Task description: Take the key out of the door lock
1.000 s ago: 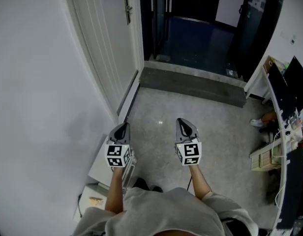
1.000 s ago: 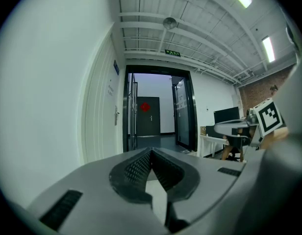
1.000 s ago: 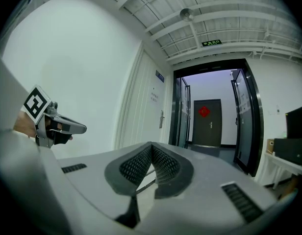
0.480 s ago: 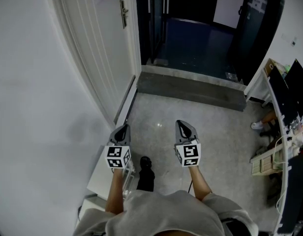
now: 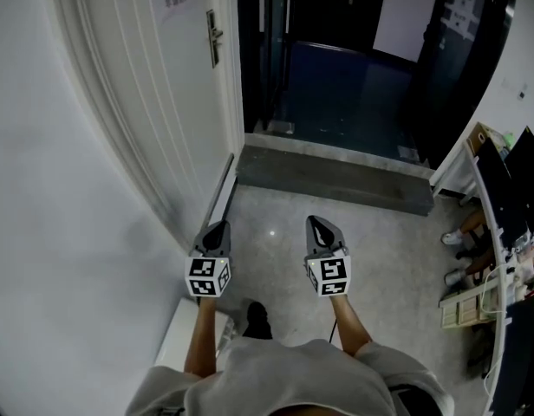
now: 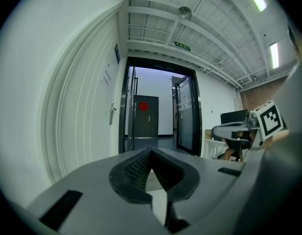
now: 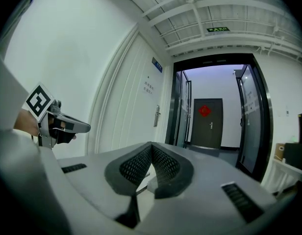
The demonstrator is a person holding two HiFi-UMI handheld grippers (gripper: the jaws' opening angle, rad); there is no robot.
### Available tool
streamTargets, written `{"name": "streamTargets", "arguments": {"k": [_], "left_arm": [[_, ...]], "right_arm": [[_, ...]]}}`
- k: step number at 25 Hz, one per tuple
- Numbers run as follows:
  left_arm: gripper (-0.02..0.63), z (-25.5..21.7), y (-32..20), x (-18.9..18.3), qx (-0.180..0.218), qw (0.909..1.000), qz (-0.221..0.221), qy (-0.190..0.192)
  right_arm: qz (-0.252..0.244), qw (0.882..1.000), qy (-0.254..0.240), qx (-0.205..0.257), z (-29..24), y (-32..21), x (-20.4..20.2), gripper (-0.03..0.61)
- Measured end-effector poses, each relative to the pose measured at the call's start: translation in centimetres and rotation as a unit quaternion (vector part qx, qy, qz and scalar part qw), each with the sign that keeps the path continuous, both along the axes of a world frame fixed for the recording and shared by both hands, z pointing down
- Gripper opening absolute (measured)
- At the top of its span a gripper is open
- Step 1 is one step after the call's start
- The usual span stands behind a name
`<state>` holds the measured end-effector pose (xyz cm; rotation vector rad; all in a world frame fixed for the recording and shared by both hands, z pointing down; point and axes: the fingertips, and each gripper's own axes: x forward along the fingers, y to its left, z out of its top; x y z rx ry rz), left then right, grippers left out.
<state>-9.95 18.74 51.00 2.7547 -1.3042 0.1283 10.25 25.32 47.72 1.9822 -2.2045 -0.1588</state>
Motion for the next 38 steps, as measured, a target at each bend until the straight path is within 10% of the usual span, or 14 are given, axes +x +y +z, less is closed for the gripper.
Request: {"name": "streamTargets", "arguments": {"k": [16,38], "left_arm": [[0.018,-1.3,-21.8,2.2,0.011,0.9999,0.010,0.004],[0.018,3.0,-35.7,4.6,-0.016,0.9997,0.014,-0.015]], "right_arm": [[0.002,1.000,0.003,0.018,-1.4,-21.4,1.7,0.023],[-0.018,1.000,0.003,-0.017,3.0,-36.8,2.7,0.023]]}}
